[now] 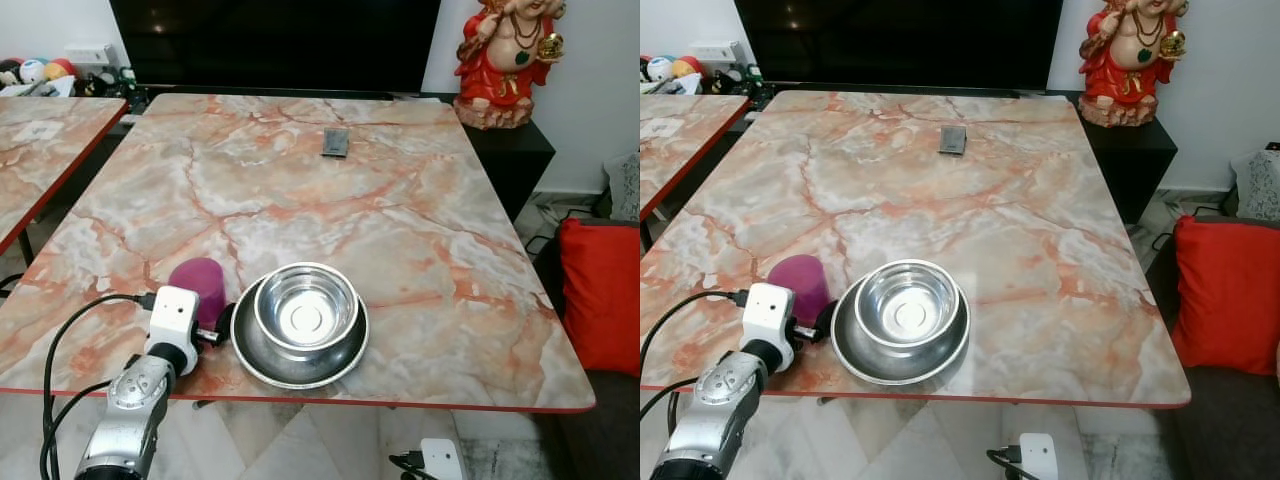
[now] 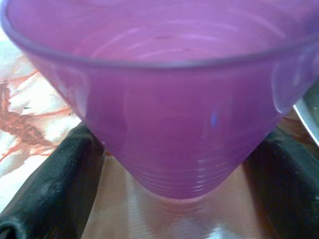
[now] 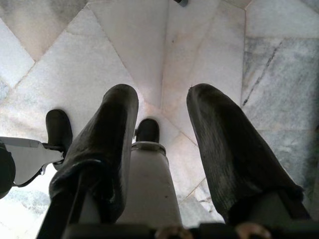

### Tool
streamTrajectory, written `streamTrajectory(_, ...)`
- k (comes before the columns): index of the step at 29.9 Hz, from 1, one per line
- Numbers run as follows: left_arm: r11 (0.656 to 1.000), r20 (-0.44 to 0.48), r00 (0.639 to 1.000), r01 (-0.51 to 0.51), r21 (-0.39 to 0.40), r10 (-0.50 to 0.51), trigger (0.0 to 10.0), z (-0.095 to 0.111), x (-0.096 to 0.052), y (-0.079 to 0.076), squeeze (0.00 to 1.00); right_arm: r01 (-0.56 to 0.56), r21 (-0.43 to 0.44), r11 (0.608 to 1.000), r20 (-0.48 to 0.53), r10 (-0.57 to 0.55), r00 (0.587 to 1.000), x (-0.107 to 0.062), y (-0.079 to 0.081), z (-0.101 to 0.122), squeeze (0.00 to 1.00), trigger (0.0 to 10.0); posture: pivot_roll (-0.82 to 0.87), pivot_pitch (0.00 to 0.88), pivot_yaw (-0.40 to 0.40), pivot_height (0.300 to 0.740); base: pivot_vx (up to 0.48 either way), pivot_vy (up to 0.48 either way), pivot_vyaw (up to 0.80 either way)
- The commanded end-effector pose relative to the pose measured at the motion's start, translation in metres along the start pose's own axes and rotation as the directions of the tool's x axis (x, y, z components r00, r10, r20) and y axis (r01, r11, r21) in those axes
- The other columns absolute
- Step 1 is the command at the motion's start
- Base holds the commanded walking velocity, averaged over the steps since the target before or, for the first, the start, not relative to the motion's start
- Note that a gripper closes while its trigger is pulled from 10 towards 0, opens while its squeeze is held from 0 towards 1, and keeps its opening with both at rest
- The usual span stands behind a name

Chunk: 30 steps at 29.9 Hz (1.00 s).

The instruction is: Setting the table

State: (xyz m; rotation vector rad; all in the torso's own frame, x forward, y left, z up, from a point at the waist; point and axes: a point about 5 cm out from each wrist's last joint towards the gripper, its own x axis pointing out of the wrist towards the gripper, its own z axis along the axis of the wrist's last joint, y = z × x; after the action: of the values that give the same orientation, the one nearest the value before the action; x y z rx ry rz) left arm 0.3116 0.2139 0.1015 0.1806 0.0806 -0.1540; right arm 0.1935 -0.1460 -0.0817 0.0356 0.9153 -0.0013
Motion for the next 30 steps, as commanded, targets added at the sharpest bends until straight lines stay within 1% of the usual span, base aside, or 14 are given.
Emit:
streamTrajectory(1, 1.000, -0.025, 1.000, 0.002, 0.000, -0.002, 10.0, -0.006, -0.003, -0.001, 0.69, 0.000, 0.001, 1.000, -0.018, 0.000, 1.000, -0.001, 0.000, -0.005, 0.00, 10.0, 0.04, 0.120, -0.024, 0.740, 0.000, 0.000, 0.00)
streamTrajectory(3, 1.000, -0.024, 1.000, -0.004, 0.001, 0.004, 10.0, -0.006, -0.005, 0.000, 0.64, 0.000, 0.001, 1.000, -0.018, 0.000, 1.000, -0.001, -0.001, -0.005, 0.00, 10.0, 0.04, 0.119, -0.025, 0.740, 0.000, 0.000, 0.00)
streamTrajectory(4, 1.000, -0.021, 1.000, -0.007, 0.001, 0.007, 10.0, -0.005, -0.005, 0.001, 0.60, 0.001, 0.000, 1.000, -0.018, -0.001, 1.000, -0.001, -0.001, -0.005, 0.00, 10.0, 0.04, 0.119, -0.026, 0.740, 0.000, 0.000, 0.00)
streamTrajectory(6, 1.000, -0.015, 1.000, -0.009, 0.000, 0.009, 10.0, -0.004, -0.006, 0.001, 0.58, 0.001, -0.001, 1.000, -0.018, -0.001, 1.000, -0.001, -0.001, -0.005, 0.00, 10.0, 0.05, 0.119, -0.026, 0.740, 0.000, 0.000, 0.00)
streamTrajectory(7, 1.000, -0.014, 1.000, -0.010, 0.000, 0.010, 10.0, -0.004, -0.006, 0.001, 0.55, 0.001, -0.001, 1.000, -0.018, -0.001, 1.000, -0.001, -0.001, -0.005, 0.00, 10.0, 0.05, 0.119, -0.026, 0.740, 0.000, 0.000, 0.00)
streamTrajectory(8, 1.000, -0.011, 1.000, -0.009, 0.000, 0.009, 10.0, -0.003, -0.007, 0.001, 0.47, 0.001, -0.002, 1.000, -0.018, -0.001, 1.000, -0.001, -0.001, -0.005, 0.00, 10.0, 0.05, 0.119, -0.026, 0.740, 0.000, 0.000, 0.00)
streamTrajectory(9, 1.000, -0.010, 1.000, -0.008, 0.000, 0.008, 10.0, -0.002, -0.007, 0.001, 0.47, 0.000, -0.002, 1.000, -0.018, 0.000, 1.000, -0.001, -0.001, -0.005, 0.00, 10.0, 0.05, 0.119, -0.026, 0.740, 0.000, 0.000, 0.00)
streamTrajectory(10, 1.000, -0.008, 1.000, -0.008, 0.000, 0.008, 10.0, -0.002, -0.007, 0.001, 0.00, 0.000, -0.002, 1.000, -0.018, 0.000, 1.000, -0.001, -0.001, -0.005, 0.00, 10.0, 0.05, 0.117, -0.027, 0.740, 0.000, 0.000, 0.00)
streamTrajectory(15, 1.000, 0.002, 1.000, 0.015, 0.004, -0.015, 10.0, 0.000, -0.012, -0.001, 0.00, -0.001, -0.005, 1.000, -0.019, 0.001, 1.000, -0.001, -0.001, -0.005, 0.00, 10.0, 0.05, 0.117, -0.027, 0.740, 0.000, 0.000, 0.00)
streamTrajectory(21, 1.000, 0.010, 1.000, 0.026, 0.000, -0.026, 10.0, 0.001, -0.021, -0.002, 0.00, -0.001, -0.006, 1.000, -0.019, 0.001, 1.000, -0.001, -0.001, -0.005, 0.00, 10.0, 0.05, 0.115, -0.027, 0.740, 0.000, 0.000, 0.00)
streamTrajectory(23, 1.000, 0.010, 1.000, 0.027, 0.000, -0.027, 10.0, 0.000, -0.024, -0.002, 0.00, -0.001, -0.007, 1.000, -0.019, 0.001, 1.000, -0.001, -0.001, -0.005, 0.00, 10.0, 0.05, 0.115, -0.027, 0.740, 0.000, 0.000, 0.00)
streamTrajectory(24, 1.000, 0.005, 1.000, 0.027, 0.001, -0.027, 10.0, 0.000, -0.029, -0.001, 0.00, -0.002, -0.008, 1.000, -0.020, 0.002, 1.000, -0.001, -0.001, -0.005, 0.00, 10.0, 0.05, 0.113, -0.027, 0.740, 0.000, 0.000, 0.00)
streamTrajectory(28, 1.000, -0.007, 1.000, 0.023, 0.012, -0.023, 10.0, -0.002, -0.034, 0.001, 0.00, -0.003, -0.009, 1.000, -0.019, 0.003, 1.000, -0.001, -0.002, -0.005, 0.00, 10.0, 0.05, 0.111, -0.027, 0.740, 0.000, 0.000, 0.00)
streamTrajectory(30, 1.000, -0.013, 1.000, 0.013, 0.016, -0.013, 10.0, -0.003, -0.039, 0.003, 0.00, -0.003, -0.010, 1.000, -0.019, 0.003, 1.000, -0.001, -0.002, -0.004, 0.00, 10.0, 0.06, 0.110, -0.028, 0.740, 0.000, 0.000, 0.00)
